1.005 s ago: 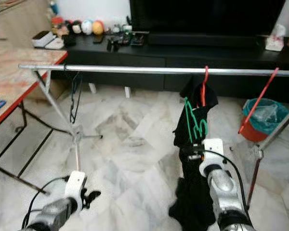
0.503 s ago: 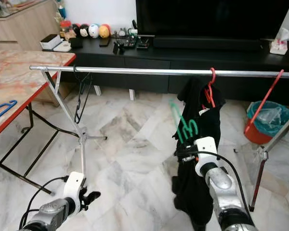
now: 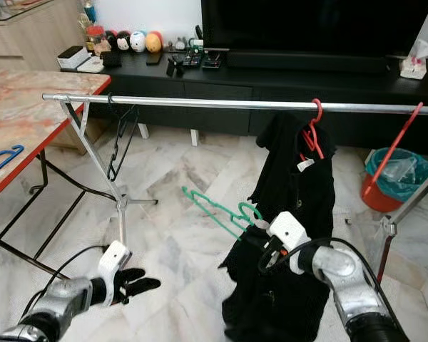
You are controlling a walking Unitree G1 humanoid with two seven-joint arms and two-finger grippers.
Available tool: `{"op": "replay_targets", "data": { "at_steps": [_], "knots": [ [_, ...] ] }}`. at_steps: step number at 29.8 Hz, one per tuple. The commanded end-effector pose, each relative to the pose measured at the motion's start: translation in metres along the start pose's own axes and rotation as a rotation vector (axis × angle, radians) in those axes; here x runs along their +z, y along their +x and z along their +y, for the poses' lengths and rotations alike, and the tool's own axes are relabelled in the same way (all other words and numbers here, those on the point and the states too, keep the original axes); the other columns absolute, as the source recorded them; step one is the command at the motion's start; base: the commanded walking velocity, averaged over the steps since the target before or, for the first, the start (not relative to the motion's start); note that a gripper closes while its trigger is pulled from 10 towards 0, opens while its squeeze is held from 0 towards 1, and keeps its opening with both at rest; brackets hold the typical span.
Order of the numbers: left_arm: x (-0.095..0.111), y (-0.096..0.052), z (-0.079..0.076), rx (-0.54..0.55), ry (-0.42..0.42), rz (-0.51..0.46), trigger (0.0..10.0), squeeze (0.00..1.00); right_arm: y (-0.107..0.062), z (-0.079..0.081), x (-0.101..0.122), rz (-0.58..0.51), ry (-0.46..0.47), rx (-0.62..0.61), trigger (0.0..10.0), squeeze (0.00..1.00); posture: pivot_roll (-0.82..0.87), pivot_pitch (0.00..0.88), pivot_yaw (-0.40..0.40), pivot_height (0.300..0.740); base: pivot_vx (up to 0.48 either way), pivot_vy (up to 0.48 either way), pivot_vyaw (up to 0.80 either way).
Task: Hang hanger
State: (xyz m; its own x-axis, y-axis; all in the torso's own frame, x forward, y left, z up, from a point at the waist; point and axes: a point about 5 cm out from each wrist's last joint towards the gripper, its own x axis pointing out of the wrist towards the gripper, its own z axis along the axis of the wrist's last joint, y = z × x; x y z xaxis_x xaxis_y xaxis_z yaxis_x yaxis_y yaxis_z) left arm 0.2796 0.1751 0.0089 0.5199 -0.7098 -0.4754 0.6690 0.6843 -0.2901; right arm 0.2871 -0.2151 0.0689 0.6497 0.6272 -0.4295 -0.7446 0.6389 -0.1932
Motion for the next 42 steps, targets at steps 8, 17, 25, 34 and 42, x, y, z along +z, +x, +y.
{"op": "replay_targets", "data": {
  "at_steps": [8,17,25,34,42],
  "knots": [
    [0.018,-0.006,-0.006,-0.206,-0.067,-0.071,10.0,0.0,0.0,0.003,0.056,-0.202,-0.073,0.097,10.0,0.0,-0.02,0.029,0.084,0.74,0.0,0.0,0.0],
    [0.027,-0.002,-0.019,-0.327,-0.021,-0.068,10.0,0.0,-0.002,0.018,0.071,-0.213,-0.125,0.215,10.0,0.0,-0.02,0.008,0.087,0.74,0.0,0.0,0.0],
    [0.041,-0.006,-0.019,-0.33,0.133,-0.038,10.0,0.0,-0.006,0.019,0.077,-0.18,-0.163,0.258,10.0,0.0,-0.02,0.029,0.103,0.74,0.0,0.0,0.0],
    [0.06,-0.009,-0.033,-0.425,0.316,0.0,10.0,0.0,-0.005,0.017,0.086,-0.168,-0.194,0.255,10.0,0.0,-0.02,0.046,0.116,0.74,0.0,0.0,0.0],
    [0.077,-0.009,-0.049,-0.492,0.365,-0.043,10.0,0.0,0.004,0.016,0.111,-0.235,-0.216,0.186,10.0,0.0,-0.02,0.053,0.126,0.74,0.0,0.0,0.0]
  ]
}}
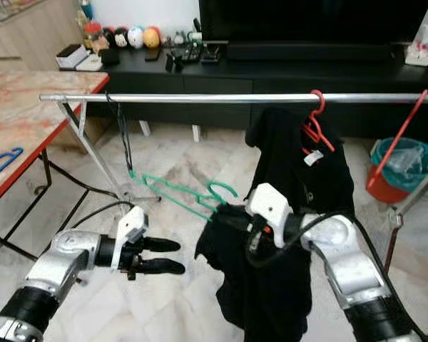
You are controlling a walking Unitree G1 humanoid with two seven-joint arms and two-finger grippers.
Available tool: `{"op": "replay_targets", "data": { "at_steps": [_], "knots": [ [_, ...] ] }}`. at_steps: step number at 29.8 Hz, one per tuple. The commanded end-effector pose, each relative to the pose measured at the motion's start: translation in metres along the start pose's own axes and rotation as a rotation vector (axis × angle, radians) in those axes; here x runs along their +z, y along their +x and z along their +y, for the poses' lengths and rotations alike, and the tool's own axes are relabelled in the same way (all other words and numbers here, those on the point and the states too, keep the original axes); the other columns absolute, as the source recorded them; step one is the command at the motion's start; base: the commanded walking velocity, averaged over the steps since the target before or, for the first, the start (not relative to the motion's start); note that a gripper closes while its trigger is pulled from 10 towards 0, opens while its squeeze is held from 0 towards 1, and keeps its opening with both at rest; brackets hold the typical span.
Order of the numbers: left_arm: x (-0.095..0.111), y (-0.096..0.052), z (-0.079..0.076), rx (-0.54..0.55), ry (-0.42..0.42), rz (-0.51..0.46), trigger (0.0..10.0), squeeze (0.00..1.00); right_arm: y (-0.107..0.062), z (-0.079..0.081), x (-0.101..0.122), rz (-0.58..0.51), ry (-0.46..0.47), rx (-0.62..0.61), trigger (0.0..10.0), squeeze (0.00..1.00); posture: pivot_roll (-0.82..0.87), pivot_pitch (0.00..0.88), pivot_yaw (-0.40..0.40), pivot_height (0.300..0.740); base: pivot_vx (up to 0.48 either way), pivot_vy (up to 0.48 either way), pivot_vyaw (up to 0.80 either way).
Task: Hang hanger
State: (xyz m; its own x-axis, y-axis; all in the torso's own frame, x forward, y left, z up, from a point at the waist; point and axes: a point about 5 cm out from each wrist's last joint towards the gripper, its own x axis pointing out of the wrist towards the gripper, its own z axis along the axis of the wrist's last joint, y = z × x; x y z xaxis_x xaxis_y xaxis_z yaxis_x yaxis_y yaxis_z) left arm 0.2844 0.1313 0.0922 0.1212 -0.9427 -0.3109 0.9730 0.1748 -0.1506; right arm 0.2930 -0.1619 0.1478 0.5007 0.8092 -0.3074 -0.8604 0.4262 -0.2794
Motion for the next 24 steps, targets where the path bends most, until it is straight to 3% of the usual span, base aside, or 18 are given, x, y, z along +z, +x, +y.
{"op": "replay_targets", "data": {
  "at_steps": [1,6,17,20,24],
  "knots": [
    [-0.003,-0.003,0.0,0.005,-0.014,0.012,10.0,0.0,0.005,-0.001,0.019,-0.057,-0.046,-0.004,10.0,0.0,-0.02,0.052,0.127,0.74,0.0,0.0,0.0],
    [-0.003,-0.002,0.0,0.037,-0.039,-0.016,10.0,0.0,0.009,0.006,0.035,-0.152,-0.014,0.025,10.0,0.0,-0.02,0.052,0.126,0.74,0.0,0.0,0.0],
    [0.002,0.005,0.003,0.081,-0.062,-0.079,10.0,0.0,-0.002,0.006,0.023,-0.088,-0.004,0.003,10.0,0.0,-0.04,0.042,0.095,0.74,0.0,0.0,0.0],
    [-0.003,0.006,0.012,0.237,-0.087,-0.121,10.0,0.0,-0.004,-0.011,0.017,-0.071,0.015,-0.142,10.0,0.0,-0.04,0.037,0.086,0.74,0.0,0.0,0.0],
    [-0.013,-0.004,0.028,0.494,-0.189,-0.204,10.0,0.0,-0.004,-0.014,0.016,-0.06,0.017,-0.176,10.0,0.0,-0.04,0.033,0.078,0.74,0.0,0.0,0.0]
  ]
}}
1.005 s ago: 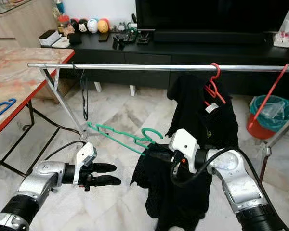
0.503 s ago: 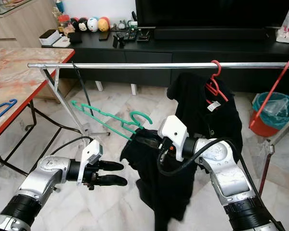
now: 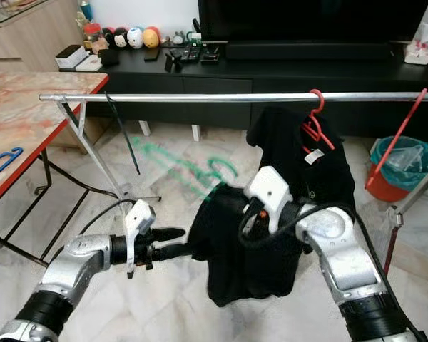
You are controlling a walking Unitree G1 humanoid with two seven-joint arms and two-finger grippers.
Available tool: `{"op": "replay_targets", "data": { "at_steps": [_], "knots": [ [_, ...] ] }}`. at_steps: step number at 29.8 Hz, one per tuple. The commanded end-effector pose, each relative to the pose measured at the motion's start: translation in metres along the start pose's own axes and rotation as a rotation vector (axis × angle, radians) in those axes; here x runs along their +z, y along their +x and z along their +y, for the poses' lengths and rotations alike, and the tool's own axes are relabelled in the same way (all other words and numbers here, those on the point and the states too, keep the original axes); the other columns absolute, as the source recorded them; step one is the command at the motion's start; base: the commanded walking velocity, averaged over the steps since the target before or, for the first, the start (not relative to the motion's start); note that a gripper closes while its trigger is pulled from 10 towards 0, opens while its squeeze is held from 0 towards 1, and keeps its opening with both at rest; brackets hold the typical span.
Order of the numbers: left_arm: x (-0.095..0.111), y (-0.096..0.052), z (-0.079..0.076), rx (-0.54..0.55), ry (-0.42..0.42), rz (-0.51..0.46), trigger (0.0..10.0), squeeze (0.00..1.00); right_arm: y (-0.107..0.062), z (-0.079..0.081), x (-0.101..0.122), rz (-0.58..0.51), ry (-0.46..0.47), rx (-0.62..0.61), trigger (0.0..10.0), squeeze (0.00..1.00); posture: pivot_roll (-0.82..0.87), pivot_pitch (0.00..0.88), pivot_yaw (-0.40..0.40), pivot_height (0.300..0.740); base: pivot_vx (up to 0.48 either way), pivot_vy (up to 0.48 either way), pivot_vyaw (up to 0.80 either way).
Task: Hang hanger
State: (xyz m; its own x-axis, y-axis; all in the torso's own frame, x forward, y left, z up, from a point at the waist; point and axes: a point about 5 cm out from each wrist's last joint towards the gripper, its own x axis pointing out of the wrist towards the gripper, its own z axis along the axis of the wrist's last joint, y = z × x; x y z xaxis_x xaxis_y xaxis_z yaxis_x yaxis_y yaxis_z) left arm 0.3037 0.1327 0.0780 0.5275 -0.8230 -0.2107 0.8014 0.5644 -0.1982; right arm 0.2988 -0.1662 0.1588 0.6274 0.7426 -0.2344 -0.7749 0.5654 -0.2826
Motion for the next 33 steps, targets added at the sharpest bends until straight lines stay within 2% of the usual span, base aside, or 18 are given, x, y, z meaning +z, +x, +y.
{"op": "replay_targets", "data": {
  "at_steps": [1,2,3,5,6,8,10,13,15,16,17,18,19,22,27,32,33],
  "knots": [
    [-0.005,-0.009,0.016,0.176,-0.056,-0.04,10.0,0.0,0.001,-0.004,0.007,-0.027,-0.022,-0.027,10.0,0.0,-0.04,0.034,0.076,0.74,0.0,0.0,0.0],
    [-0.01,-0.012,0.021,0.243,-0.084,-0.041,10.0,0.0,0.002,-0.005,0.006,-0.023,-0.021,-0.036,10.0,0.0,-0.04,0.034,0.076,0.74,0.0,0.0,0.0],
    [-0.028,-0.021,0.028,0.376,-0.107,0.01,10.0,0.0,0.002,-0.007,0.003,-0.014,-0.011,-0.062,10.0,0.0,-0.03,0.031,0.071,0.74,0.0,0.0,0.0],
    [-0.042,-0.026,0.03,0.447,-0.124,0.064,10.0,0.0,0.001,-0.01,0.001,-0.009,-0.007,-0.086,10.0,0.0,-0.03,0.032,0.066,0.74,0.0,0.0,0.0],
    [-0.061,-0.034,0.031,0.514,-0.155,0.137,10.0,0.0,-0.001,-0.015,-0.004,0.002,0.015,-0.155,10.0,0.0,-0.03,0.031,0.064,0.74,0.0,0.0,0.0],
    [-0.074,-0.041,0.031,0.571,-0.164,0.189,10.0,0.0,-0.004,-0.019,-0.012,0.015,0.044,-0.224,10.0,0.0,-0.03,0.03,0.06,0.74,0.0,0.0,0.0],
    [-0.089,-0.049,0.03,0.64,-0.196,0.242,10.0,0.0,-0.009,-0.027,-0.029,0.056,0.098,-0.357,10.0,0.0,-0.03,0.029,0.06,0.74,0.0,0.0,0.0],
    [-0.108,-0.059,0.028,0.728,-0.249,0.299,10.0,0.0,-0.021,-0.029,-0.072,0.161,0.247,-0.57,10.0,0.0,-0.03,0.029,0.057,0.74,0.0,0.0,0.0],
    [-0.111,-0.06,0.027,0.734,-0.245,0.312,10.0,0.0,-0.022,-0.028,-0.079,0.181,0.273,-0.603,10.0,0.0,-0.03,0.029,0.057,0.74,0.0,0.0,0.0],
    [-0.115,-0.061,0.025,0.749,-0.267,0.319,10.0,0.0,-0.026,-0.023,-0.095,0.231,0.315,-0.651,10.0,0.0,-0.03,0.026,0.055,0.74,0.0,0.0,0.0],
    [-0.124,-0.065,0.022,0.783,-0.299,0.34,10.0,0.0,-0.034,-0.009,-0.126,0.329,0.379,-0.735,10.0,0.0,-0.03,0.027,0.055,0.74,0.0,0.0,0.0],
    [-0.127,-0.067,0.021,0.795,-0.308,0.347,10.0,0.0,-0.036,-0.004,-0.135,0.351,0.409,-0.758,10.0,0.0,-0.03,0.027,0.055,0.74,0.0,0.0,0.0],
    [-0.132,-0.068,0.018,0.806,-0.334,0.35,10.0,0.0,-0.04,0.011,-0.154,0.422,0.464,-0.785,10.0,0.0,-0.03,0.025,0.055,0.74,0.0,0.0,0.0],
    [-0.143,-0.07,0.012,0.805,-0.316,0.422,10.0,0.0,-0.046,0.036,-0.179,0.506,0.547,-0.822,10.0,0.0,-0.02,0.025,0.057,0.74,0.0,0.0,0.0],
    [-0.156,-0.072,0.001,0.797,-0.334,0.471,10.0,0.0,-0.05,0.049,-0.193,0.551,0.598,-0.883,10.0,0.0,-0.03,0.027,0.057,0.74,0.0,0.0,0.0],
    [-0.163,-0.074,-0.003,0.802,-0.341,0.498,10.0,0.0,-0.052,0.049,-0.196,0.546,0.613,-0.913,10.0,0.0,-0.03,0.026,0.056,0.74,0.0,0.0,0.0],
    [-0.164,-0.074,-0.004,0.797,-0.335,0.511,10.0,0.0,-0.055,0.05,-0.198,0.547,0.64,-0.936,10.0,0.0,-0.03,0.025,0.055,0.74,0.0,0.0,0.0]
  ]
}}
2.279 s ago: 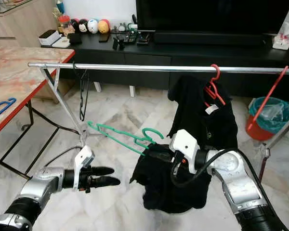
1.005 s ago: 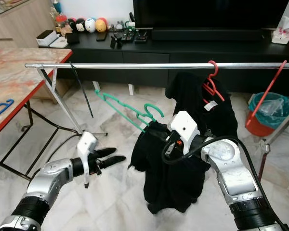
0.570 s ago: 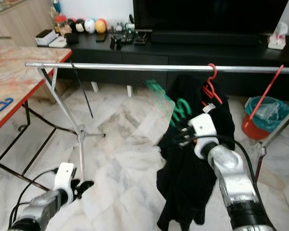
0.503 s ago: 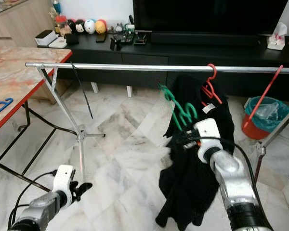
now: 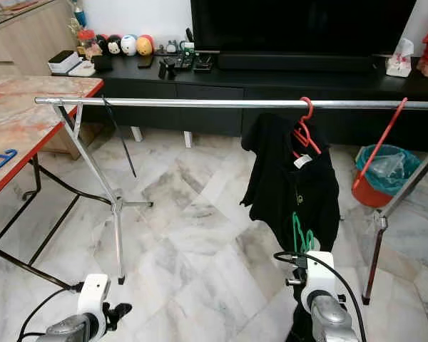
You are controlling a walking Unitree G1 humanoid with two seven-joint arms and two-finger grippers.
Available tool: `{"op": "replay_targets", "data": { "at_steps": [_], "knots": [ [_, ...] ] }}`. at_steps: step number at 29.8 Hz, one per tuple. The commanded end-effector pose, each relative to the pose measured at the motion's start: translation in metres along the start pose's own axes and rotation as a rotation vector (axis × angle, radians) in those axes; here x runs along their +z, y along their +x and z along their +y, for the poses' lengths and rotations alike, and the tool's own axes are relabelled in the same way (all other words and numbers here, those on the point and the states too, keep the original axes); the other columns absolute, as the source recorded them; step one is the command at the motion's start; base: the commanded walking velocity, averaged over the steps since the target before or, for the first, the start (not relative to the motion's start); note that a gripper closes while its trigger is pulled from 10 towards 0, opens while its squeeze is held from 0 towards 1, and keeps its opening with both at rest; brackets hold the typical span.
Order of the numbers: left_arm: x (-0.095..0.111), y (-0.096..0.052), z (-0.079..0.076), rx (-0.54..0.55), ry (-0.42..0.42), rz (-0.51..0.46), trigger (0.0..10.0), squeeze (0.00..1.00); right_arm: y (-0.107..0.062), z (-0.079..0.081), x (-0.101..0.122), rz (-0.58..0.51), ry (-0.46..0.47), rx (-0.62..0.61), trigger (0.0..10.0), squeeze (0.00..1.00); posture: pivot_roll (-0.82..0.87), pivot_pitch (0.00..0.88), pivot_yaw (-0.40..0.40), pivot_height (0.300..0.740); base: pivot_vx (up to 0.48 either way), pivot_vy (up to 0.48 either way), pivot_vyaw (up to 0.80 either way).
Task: Hang hanger
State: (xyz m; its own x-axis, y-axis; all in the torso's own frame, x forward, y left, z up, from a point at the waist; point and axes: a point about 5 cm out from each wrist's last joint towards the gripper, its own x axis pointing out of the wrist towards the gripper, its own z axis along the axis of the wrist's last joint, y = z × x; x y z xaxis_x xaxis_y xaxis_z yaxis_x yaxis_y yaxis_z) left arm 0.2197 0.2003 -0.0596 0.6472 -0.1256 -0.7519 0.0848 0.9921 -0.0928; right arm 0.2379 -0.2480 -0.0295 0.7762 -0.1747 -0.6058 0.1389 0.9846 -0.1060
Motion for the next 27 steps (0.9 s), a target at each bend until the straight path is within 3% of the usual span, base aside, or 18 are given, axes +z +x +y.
{"op": "replay_targets", "data": {
  "at_steps": [1,13,15,18,27],
  "knots": [
    [-0.006,-0.001,0.001,0.01,0.035,0.026,10.0,0.0,0.001,-0.002,0.004,-0.023,0.043,-0.02,10.0,0.0,-0.03,0.025,0.055,0.74,0.0,0.0,0.0],
    [-0.017,-0.003,0.001,0.01,0.038,0.057,10.0,0.0,-0.009,-0.004,-0.039,0.106,0.143,-0.099,10.0,0.0,-0.02,0.026,0.058,0.74,0.0,0.0,0.0],
    [-0.018,-0.003,0.002,0.018,0.023,0.057,10.0,0.0,-0.011,-0.003,-0.046,0.116,0.158,-0.098,10.0,0.0,-0.02,0.027,0.058,0.74,0.0,0.0,-0.79],
    [-0.019,-0.003,0.002,0.018,0.025,0.059,10.0,0.0,-0.013,-0.004,-0.049,0.122,0.166,-0.105,10.0,0.0,-0.02,0.027,0.058,0.74,0.0,0.0,-0.8],
    [-0.019,-0.004,0.002,0.015,-0.003,0.047,10.0,0.0,-0.019,-0.006,-0.064,0.164,0.176,-0.141,10.0,0.0,-0.03,0.024,0.059,0.74,0.0,0.0,0.0]
  ]
}}
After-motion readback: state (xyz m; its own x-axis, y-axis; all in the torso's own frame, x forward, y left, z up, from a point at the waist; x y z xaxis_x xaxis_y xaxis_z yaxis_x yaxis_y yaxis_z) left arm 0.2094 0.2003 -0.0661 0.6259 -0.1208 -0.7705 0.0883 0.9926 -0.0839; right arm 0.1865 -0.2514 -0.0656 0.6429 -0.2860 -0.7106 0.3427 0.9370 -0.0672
